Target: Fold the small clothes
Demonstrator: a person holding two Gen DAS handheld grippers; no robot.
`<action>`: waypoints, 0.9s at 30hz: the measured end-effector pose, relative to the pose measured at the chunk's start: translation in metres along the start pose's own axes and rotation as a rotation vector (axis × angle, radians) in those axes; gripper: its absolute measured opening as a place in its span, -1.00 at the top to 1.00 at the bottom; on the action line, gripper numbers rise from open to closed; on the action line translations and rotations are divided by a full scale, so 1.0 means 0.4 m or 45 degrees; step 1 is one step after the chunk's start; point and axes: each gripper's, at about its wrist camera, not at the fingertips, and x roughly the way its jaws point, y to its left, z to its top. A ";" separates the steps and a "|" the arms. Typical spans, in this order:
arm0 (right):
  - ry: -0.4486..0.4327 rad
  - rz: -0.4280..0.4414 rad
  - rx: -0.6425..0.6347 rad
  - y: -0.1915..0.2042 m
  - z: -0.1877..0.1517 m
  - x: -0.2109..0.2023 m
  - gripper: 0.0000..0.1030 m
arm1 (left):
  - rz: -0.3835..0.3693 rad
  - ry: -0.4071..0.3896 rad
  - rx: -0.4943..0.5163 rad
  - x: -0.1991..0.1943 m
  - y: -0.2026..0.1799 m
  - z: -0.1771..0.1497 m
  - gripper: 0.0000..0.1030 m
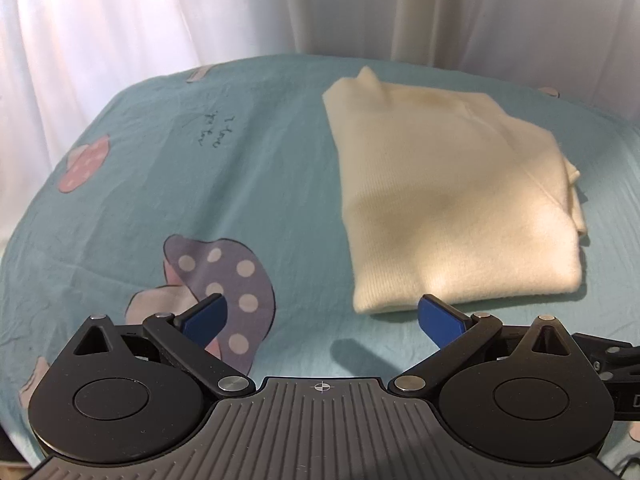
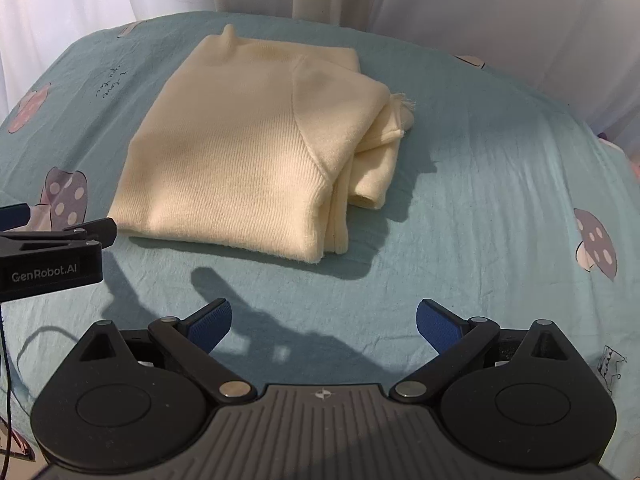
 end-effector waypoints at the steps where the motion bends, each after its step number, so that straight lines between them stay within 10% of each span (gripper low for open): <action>1: -0.002 -0.008 0.002 0.001 0.004 -0.003 -0.93 | -0.004 0.000 -0.004 -0.008 0.001 0.003 -1.00; 27: 0.013 -0.050 0.088 -0.017 0.031 -0.011 -0.93 | 0.014 0.084 0.014 -0.004 -0.022 0.010 -1.00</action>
